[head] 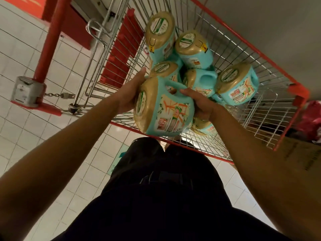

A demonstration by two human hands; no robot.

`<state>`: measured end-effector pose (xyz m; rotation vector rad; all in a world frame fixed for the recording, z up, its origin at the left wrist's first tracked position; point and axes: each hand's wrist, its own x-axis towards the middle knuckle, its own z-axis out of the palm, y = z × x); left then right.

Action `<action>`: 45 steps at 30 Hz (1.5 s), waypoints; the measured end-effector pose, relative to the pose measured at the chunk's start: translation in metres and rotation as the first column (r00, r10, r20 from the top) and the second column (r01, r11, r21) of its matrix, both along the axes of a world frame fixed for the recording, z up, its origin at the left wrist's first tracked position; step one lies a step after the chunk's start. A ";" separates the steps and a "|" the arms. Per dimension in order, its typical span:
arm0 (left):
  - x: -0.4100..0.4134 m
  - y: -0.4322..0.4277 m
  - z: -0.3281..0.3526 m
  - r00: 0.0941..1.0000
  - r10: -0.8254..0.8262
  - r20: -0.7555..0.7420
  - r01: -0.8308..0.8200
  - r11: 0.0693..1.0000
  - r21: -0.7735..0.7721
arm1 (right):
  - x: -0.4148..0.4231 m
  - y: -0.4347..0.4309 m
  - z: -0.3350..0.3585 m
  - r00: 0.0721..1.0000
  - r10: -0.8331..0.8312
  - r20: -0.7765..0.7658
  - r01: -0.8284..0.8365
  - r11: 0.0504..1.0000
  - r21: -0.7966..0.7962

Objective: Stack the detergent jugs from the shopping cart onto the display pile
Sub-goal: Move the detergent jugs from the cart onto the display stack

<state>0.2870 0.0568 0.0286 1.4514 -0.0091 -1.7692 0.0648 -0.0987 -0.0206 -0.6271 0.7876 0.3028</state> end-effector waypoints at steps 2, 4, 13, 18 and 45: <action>-0.016 0.015 -0.001 0.986 0.151 -0.074 -0.153 0.988 -0.031 | -0.010 0.013 0.003 0.986 -0.167 -0.018 0.168 0.985 0.048; -0.032 0.027 -0.001 0.937 0.282 -0.206 -0.302 0.950 -0.075 | -0.017 0.027 0.005 0.946 -0.323 -0.029 0.324 0.940 0.104; -0.040 0.019 0.011 0.935 0.272 -0.229 -0.332 0.898 -0.290 | -0.004 0.086 0.049 0.789 -0.613 -0.052 0.614 0.782 0.102; -0.021 0.011 0.012 0.954 0.218 -0.208 -0.270 0.924 -0.269 | -0.007 0.096 0.068 0.821 -0.564 -0.086 0.565 0.825 -0.019; -0.169 0.006 0.051 0.908 -0.327 -0.263 0.277 0.938 -0.208 | -0.167 0.160 0.102 0.560 -0.828 0.040 0.778 0.508 -0.370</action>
